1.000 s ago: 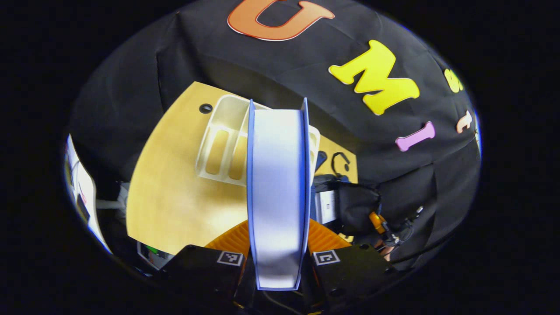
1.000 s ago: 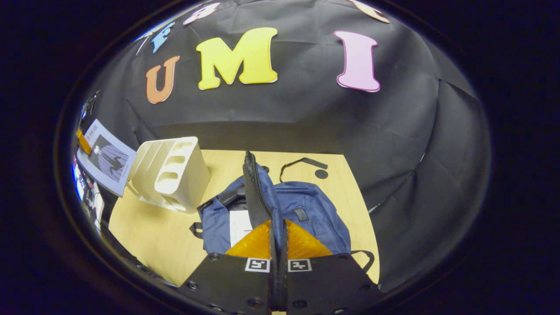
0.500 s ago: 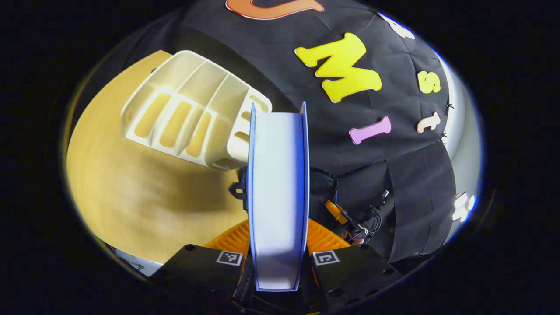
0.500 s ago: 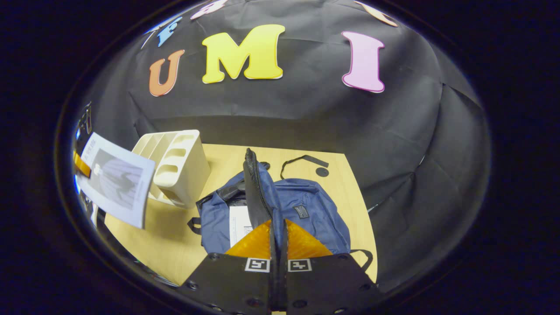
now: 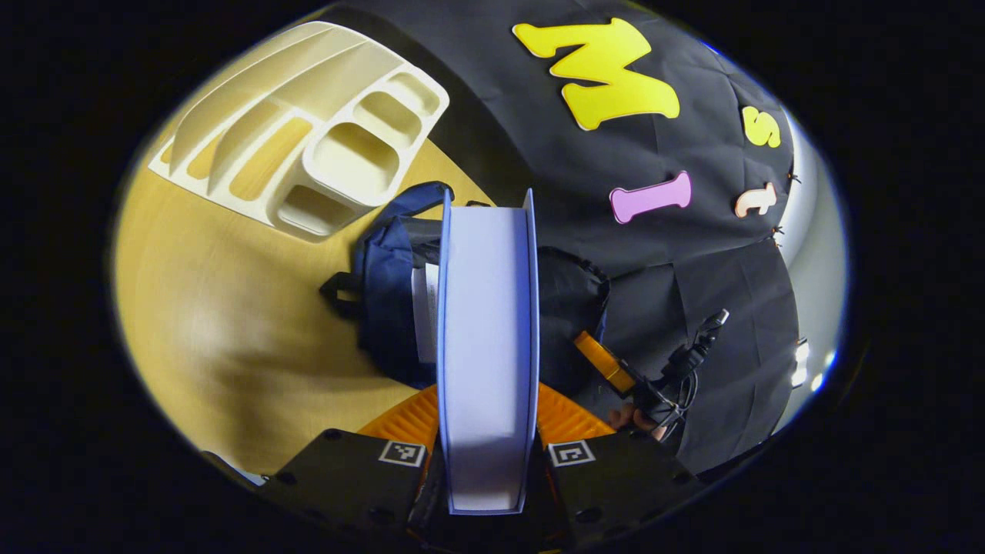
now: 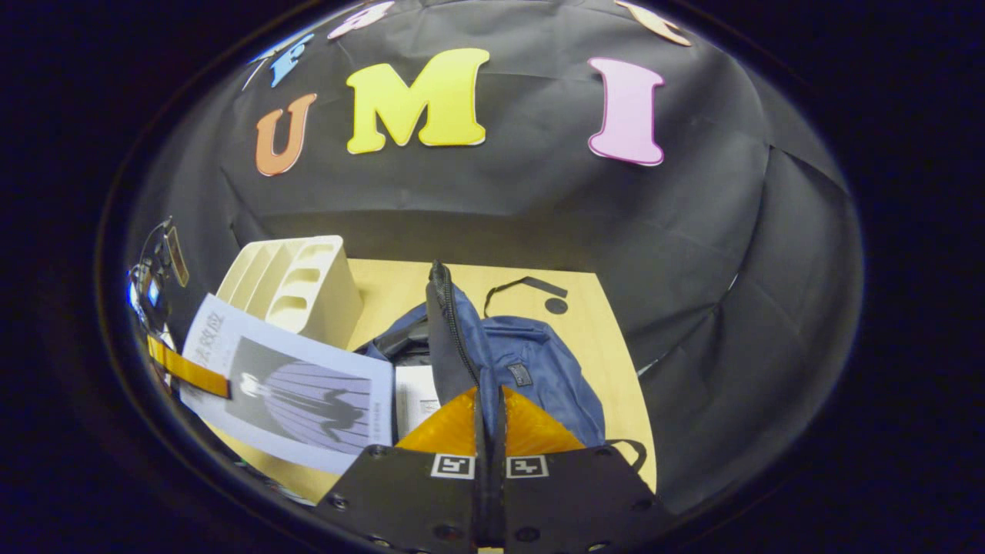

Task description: Open the schoolbag, grab two books from the bookshelf and put them into the schoolbag.

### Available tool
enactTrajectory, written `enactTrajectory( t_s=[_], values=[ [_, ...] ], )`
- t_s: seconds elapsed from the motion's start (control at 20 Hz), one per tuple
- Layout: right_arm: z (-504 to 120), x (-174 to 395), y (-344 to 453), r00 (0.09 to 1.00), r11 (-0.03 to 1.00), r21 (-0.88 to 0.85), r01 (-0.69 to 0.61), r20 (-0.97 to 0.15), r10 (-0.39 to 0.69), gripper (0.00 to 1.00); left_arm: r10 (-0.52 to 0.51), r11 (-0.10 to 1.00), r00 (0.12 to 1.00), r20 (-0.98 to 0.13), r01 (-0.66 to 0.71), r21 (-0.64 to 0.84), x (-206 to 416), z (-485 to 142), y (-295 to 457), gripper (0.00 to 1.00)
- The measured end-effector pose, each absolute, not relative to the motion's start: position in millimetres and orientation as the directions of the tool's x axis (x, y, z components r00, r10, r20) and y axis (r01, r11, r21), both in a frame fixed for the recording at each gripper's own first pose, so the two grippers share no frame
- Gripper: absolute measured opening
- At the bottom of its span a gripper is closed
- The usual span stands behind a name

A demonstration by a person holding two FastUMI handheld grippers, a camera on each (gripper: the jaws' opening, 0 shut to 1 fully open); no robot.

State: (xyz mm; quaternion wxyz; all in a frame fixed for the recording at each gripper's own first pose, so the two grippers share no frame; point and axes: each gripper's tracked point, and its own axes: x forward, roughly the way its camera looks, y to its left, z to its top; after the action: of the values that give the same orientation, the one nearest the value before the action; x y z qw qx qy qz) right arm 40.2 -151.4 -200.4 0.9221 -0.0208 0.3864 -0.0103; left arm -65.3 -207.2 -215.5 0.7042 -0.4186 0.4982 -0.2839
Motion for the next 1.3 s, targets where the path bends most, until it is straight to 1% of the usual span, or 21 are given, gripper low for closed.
enactTrajectory(
  t_s=[0.1, 0.2, 0.5, 0.65, 0.85, 0.95, 1.15, 1.3],
  values=[
    [-199.9, 39.8, -150.4, 0.700, 0.999, -0.042, -0.002, -0.714, -0.029, 0.00, -0.815, 0.505, 0.324, -0.480, -0.005, -0.863, -60.0, -229.4, -223.3, 0.44],
    [-197.3, 39.6, -149.2, 0.702, 0.999, -0.039, -0.005, -0.712, -0.024, 0.00, -0.818, 0.503, 0.326, -0.474, 0.005, -0.864, -49.3, -236.8, -236.1, 0.44],
    [-189.8, 42.0, -153.6, 0.703, 0.999, -0.038, -0.008, -0.711, -0.021, 0.00, -0.815, 0.460, 0.365, -0.450, -0.064, -0.886, -17.6, -262.4, -265.8, 0.44],
    [-186.0, 42.2, -154.7, 0.701, 0.999, -0.033, -0.008, -0.713, -0.018, 0.00, -0.821, 0.448, 0.352, -0.450, -0.094, -0.889, -11.2, -275.9, -285.1, 0.44],
    [-177.2, 43.6, -147.6, 0.708, 0.999, -0.037, -0.028, -0.706, -0.006, 0.00, -0.837, 0.432, 0.338, -0.430, -0.075, -0.899, -3.0, -283.6, -316.5, 0.44],
    [-175.4, 46.9, -143.8, 0.710, 0.998, -0.046, -0.041, -0.704, -0.003, 0.00, -0.848, 0.410, 0.331, -0.415, -0.087, -0.908, 2.6, -289.0, -331.7, 0.44],
    [-175.5, 49.8, -143.4, 0.706, 0.997, -0.055, -0.052, -0.708, -0.002, 0.00, -0.873, 0.333, 0.330, -0.359, -0.134, -0.933, 13.7, -299.5, -361.8, 0.43],
    [-177.1, 51.3, -147.2, 0.702, 0.998, -0.055, -0.041, -0.712, -0.010, 0.00, -0.896, 0.289, 0.306, -0.323, -0.151, -0.945, 9.9, -308.9, -385.3, 0.44]
  ],
)
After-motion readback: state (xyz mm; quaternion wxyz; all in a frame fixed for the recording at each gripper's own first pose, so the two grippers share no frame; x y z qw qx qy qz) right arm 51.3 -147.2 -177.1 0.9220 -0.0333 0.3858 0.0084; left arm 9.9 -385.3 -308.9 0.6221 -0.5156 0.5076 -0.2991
